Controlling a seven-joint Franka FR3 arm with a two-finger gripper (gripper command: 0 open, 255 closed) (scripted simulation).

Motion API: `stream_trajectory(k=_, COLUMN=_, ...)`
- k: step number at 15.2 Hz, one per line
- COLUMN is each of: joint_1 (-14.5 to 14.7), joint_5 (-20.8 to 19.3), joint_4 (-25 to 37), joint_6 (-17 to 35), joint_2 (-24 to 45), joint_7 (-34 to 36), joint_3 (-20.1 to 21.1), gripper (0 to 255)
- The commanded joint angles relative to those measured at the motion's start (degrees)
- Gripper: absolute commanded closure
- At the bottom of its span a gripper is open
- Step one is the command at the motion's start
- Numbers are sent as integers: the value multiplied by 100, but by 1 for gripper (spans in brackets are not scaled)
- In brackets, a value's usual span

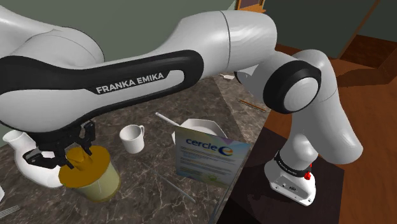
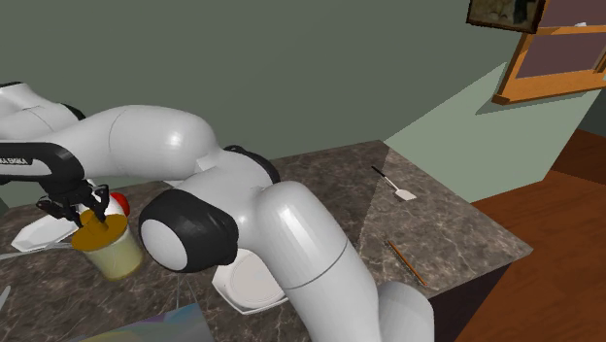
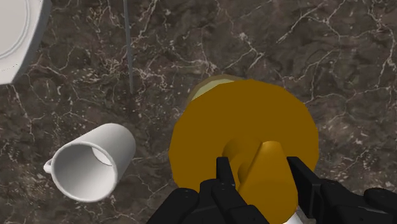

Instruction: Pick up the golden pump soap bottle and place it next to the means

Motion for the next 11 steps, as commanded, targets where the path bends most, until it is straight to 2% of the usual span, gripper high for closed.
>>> stream_trajectory(k=1, joint_1=-27, joint_5=2, joint_4=-221, joint_6=189, joint_2=-41, joint_7=14, joint_3=2, gripper=255)
stream_trajectory(k=6, joint_1=-73, joint_5=-4, joint_4=-651, joint_6=585, joint_2=-69, joint_7=46, joint_3=0, gripper=255)
stream_trajectory(k=11, joint_1=-73, joint_5=-4, joint_4=-651, joint_6=585, joint_2=-69, joint_7=46, joint_3=0, gripper=255)
